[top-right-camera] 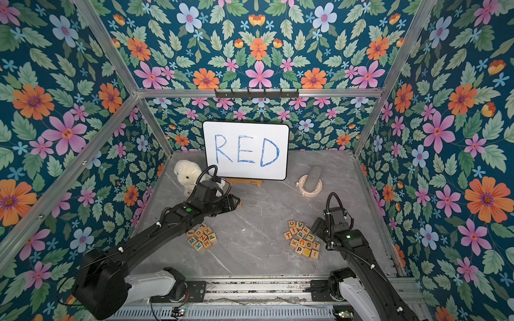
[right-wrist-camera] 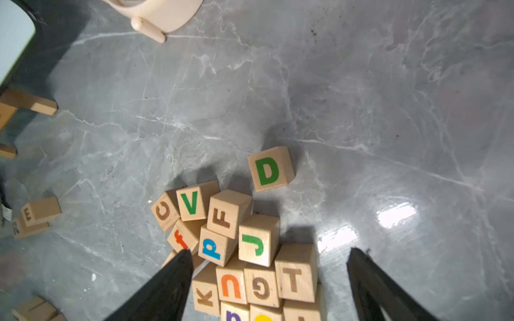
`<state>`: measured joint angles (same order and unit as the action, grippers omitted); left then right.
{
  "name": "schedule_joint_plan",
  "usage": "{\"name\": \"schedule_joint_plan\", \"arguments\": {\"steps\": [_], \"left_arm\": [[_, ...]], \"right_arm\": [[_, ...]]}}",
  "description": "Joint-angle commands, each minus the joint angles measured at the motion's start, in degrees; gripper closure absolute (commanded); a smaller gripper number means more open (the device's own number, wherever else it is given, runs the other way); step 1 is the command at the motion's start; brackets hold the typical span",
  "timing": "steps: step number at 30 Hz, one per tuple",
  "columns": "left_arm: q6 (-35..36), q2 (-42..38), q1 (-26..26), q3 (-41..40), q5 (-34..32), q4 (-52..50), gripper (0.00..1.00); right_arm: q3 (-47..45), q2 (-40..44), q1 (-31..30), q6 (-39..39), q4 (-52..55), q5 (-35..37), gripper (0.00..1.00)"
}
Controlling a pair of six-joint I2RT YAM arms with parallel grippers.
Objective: Assemble the uppercase word "red" with letter blocks
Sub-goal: Pick up the letter block from the center of the board.
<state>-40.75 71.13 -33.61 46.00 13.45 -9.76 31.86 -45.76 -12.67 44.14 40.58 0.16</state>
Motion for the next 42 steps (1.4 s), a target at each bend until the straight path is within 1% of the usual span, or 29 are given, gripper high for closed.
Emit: {"name": "schedule_joint_plan", "arguments": {"steps": [1, 3, 5, 8, 16, 22, 28, 33, 39, 42], "left_arm": [[-3.3, 0.1, 0.0, -1.9, 5.2, 6.3, 0.49], [-4.0, 0.5, 0.0, -2.3, 6.8, 6.5, 0.49], [-4.6, 0.4, 0.1, -2.9, 7.3, 6.9, 0.49], [-4.3, 0.2, 0.0, -3.3, 7.6, 6.8, 0.49], [-4.5, 0.5, 0.1, -3.1, 8.0, 5.2, 0.5], [-2.4, 1.6, 0.0, -2.1, 7.5, 2.8, 0.5], [-1.0, 2.2, -0.1, -1.7, 7.1, 1.1, 0.51], [-0.7, 3.0, -0.1, -1.2, 6.7, 0.2, 0.52], [0.1, 3.5, -0.1, 0.0, 5.2, -1.4, 0.52], [0.5, 3.7, -0.1, 0.3, 4.8, -2.1, 0.52]], "right_arm": [[0.5, -2.8, 0.2, -2.8, -2.0, -1.2, 0.16], [0.5, -4.5, 0.2, -3.7, -2.8, 0.2, 0.25], [0.1, -5.6, 0.2, -5.7, -5.1, 0.5, 0.3], [0.4, -8.3, 0.4, -6.8, -5.9, 3.5, 0.36], [0.9, -14.6, 0.6, -7.5, -10.5, 5.5, 0.38], [-0.3, -16.8, 0.7, -7.6, -15.4, 4.2, 0.42], [0.5, -20.3, 0.7, -8.8, -16.6, 4.8, 0.43], [2.2, -24.2, 0.6, -9.4, -16.0, 3.8, 0.47], [2.8, -26.1, 0.7, -9.6, -15.8, 3.4, 0.49], [3.0, -26.8, 0.7, -9.2, -15.3, 3.6, 0.53]]}}
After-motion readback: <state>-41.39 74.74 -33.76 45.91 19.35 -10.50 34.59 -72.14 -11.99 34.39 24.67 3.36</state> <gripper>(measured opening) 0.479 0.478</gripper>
